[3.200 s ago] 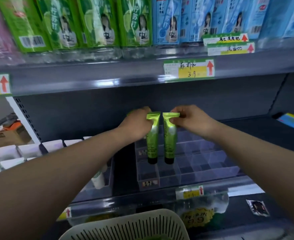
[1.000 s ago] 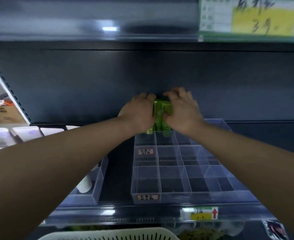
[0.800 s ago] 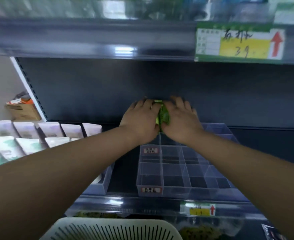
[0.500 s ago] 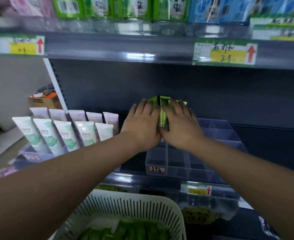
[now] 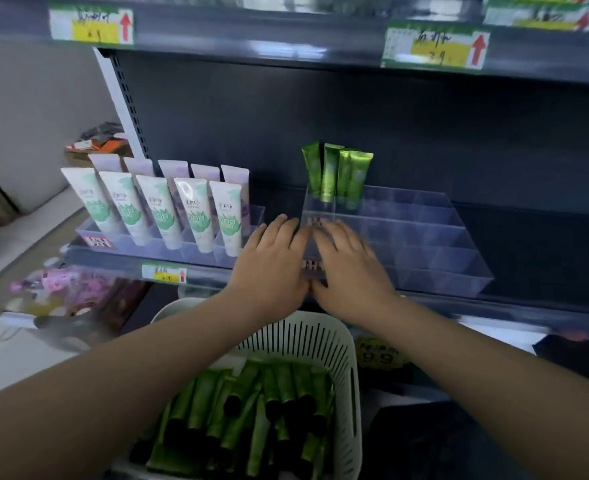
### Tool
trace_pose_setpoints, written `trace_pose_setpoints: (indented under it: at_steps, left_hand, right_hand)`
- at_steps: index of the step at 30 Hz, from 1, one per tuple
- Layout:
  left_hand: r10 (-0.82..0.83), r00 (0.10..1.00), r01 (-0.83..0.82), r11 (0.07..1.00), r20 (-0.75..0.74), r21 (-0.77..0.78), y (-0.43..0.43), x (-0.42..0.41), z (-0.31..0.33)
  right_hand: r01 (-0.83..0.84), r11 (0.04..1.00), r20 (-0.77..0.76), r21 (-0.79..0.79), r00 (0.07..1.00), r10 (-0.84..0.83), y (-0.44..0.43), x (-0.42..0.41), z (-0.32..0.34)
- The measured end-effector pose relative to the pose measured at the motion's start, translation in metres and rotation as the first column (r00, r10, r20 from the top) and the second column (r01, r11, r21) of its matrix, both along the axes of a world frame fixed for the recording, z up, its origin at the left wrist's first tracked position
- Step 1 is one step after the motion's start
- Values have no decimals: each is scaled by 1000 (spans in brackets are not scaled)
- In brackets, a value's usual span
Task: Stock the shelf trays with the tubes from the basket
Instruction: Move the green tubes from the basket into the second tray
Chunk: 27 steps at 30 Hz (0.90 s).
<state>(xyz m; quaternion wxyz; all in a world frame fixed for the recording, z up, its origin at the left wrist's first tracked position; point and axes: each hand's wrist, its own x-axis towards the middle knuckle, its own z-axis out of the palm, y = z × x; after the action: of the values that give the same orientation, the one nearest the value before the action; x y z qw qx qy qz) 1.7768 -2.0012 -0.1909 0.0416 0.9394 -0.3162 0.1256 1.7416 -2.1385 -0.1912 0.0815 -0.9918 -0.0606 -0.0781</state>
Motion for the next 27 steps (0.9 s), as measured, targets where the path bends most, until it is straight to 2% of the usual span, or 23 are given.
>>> trace_pose_setpoints:
  at_steps: [4, 13, 17, 27]
  left_hand:
    - [-33, 999, 33, 999, -13, -28, 13, -14, -25]
    - [-29, 968, 39, 998, -248, 39, 41, -24, -82]
    - [16, 937, 10, 997, -349, 70, 52, -21, -108]
    - [144, 744, -116, 990, -652, 86, 60, -11, -176]
  right_hand:
    - [-31, 999, -40, 25, 999, 32, 7, -17, -22]
    - [-50, 998, -266, 26, 962, 56, 22, -37, -81]
    - [-15, 999, -414, 49, 910, 33, 26, -34, -104]
    - [94, 995, -674, 46, 738, -39, 26, -16, -168]
